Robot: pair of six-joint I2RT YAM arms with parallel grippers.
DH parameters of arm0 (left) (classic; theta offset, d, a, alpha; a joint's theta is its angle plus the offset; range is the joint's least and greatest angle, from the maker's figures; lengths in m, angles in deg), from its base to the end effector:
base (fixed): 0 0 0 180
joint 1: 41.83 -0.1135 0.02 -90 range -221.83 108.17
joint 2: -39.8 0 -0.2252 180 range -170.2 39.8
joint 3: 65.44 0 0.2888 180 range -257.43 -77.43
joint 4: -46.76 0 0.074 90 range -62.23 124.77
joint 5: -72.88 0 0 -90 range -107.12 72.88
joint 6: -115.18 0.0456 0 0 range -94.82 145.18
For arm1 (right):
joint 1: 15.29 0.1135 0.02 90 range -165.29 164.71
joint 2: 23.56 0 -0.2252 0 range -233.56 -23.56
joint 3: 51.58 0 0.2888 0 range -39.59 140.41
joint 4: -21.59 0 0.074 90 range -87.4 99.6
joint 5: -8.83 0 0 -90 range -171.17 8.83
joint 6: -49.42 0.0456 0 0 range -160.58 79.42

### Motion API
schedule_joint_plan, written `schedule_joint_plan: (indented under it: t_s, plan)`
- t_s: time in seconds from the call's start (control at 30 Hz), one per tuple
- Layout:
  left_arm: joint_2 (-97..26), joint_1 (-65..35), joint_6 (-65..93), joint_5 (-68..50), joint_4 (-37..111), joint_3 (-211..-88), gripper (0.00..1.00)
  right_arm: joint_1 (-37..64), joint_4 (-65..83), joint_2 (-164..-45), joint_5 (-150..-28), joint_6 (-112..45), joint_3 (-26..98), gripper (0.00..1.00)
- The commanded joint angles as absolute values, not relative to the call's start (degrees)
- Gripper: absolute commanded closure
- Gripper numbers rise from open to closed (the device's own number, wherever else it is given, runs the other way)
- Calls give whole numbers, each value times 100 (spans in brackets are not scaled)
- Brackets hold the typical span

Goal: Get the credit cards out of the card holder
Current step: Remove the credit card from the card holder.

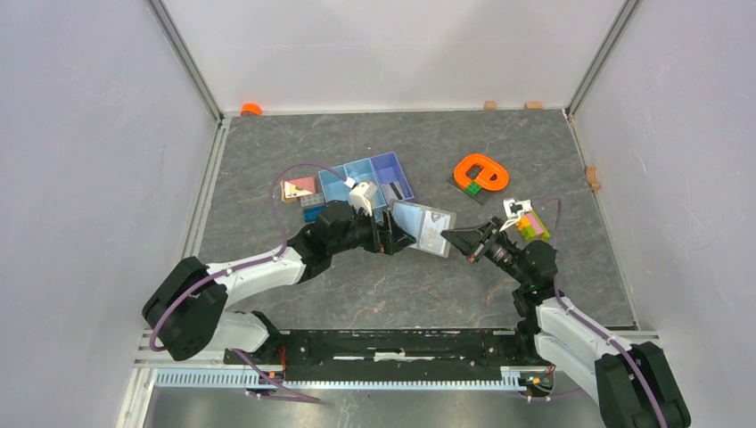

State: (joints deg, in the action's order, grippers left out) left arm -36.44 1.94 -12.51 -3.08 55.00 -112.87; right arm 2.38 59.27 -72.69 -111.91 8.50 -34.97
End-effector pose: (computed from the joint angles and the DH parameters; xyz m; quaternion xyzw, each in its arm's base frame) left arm 0.2308 -0.2364 0.1515 0.1128 0.8110 -0.4449 0.3628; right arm 0.2110 0.0917 0.1387 -0.0123 0.6791 0.5409 0.4961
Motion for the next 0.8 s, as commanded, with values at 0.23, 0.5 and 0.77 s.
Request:
schedule_joint_plan:
  t_s: [0.23, 0.5, 0.77]
  plan:
    - [-3452, 125, -1597, 343, 7185, -10862, 0, 170, 6825, -7295, -11665, 1282, -3520, 100]
    - [-3171, 98, -1582, 372, 7559, -10618, 29, 139, 6978, -7416, -11781, 1332, -3511, 100]
    - [-3123, 98, -1582, 406, 7645, -10577, 80, 137, 6890, -7538, -11861, 1116, -3463, 100]
